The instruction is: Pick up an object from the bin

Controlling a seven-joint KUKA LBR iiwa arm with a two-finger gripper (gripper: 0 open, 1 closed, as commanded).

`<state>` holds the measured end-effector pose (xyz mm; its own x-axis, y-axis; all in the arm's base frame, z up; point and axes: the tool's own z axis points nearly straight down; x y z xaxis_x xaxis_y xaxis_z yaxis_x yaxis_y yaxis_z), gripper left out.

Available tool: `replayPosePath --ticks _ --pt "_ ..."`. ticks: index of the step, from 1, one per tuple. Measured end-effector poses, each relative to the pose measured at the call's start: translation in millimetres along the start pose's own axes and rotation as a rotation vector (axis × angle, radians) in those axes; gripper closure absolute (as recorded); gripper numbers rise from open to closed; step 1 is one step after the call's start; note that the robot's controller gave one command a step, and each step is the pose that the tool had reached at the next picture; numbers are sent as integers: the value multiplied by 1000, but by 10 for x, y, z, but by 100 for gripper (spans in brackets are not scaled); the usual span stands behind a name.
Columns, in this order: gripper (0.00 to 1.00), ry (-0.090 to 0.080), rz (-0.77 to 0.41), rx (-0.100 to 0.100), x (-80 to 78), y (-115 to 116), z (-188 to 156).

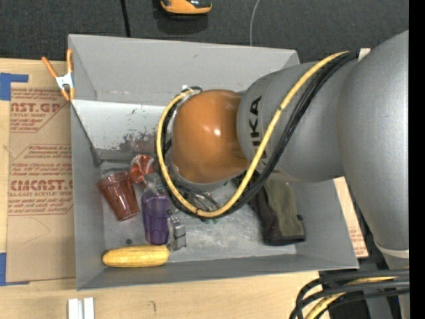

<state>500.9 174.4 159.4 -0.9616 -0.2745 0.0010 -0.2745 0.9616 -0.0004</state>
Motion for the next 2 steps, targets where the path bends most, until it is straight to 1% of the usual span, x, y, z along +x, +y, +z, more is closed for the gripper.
replayPosePath --ticks 1,2 --pt "0 -3 99 -2 -729 219 -14" --pt "0 -6 -131 0 -196 232 623"
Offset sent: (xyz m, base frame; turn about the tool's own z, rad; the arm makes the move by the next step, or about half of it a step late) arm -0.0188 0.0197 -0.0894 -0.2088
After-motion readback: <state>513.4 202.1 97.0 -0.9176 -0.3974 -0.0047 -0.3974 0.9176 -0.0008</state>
